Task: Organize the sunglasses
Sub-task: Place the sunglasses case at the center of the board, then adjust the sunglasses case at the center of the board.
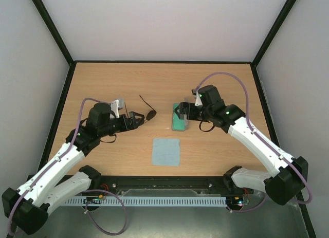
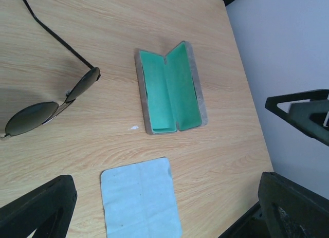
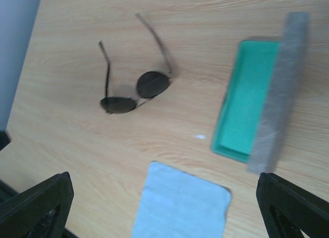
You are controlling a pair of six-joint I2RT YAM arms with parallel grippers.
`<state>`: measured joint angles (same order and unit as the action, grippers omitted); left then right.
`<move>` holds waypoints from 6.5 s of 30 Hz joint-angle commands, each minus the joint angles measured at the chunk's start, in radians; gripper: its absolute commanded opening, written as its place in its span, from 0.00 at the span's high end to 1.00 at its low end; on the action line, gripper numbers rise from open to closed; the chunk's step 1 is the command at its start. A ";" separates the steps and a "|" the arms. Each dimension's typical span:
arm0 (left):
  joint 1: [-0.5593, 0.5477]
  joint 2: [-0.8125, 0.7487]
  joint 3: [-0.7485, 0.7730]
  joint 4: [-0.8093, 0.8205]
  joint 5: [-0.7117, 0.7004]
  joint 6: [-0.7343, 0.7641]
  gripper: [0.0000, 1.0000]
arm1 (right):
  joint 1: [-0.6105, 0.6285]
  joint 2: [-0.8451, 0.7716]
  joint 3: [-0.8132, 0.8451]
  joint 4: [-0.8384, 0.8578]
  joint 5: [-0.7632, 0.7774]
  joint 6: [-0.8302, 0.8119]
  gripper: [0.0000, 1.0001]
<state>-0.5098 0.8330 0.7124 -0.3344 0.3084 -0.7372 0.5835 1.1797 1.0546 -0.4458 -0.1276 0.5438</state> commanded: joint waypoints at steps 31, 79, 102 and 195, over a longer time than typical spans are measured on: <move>0.027 -0.121 -0.114 -0.046 0.021 0.000 0.00 | 0.235 0.494 0.059 -0.024 0.329 0.062 0.01; 0.027 -0.086 -0.173 0.051 0.057 -0.016 0.00 | 0.283 0.121 -0.246 -0.010 0.448 0.224 0.01; 0.027 -0.126 -0.148 -0.001 0.047 -0.008 0.00 | 0.072 0.302 -0.272 0.151 0.496 0.156 0.02; 0.027 -0.101 -0.166 0.045 0.077 -0.009 0.01 | 0.160 0.238 -0.418 0.226 0.537 0.223 0.01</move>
<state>-0.4877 0.7483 0.5541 -0.3031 0.3664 -0.7437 0.7147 1.3567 0.6144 -0.1349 0.3187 0.6830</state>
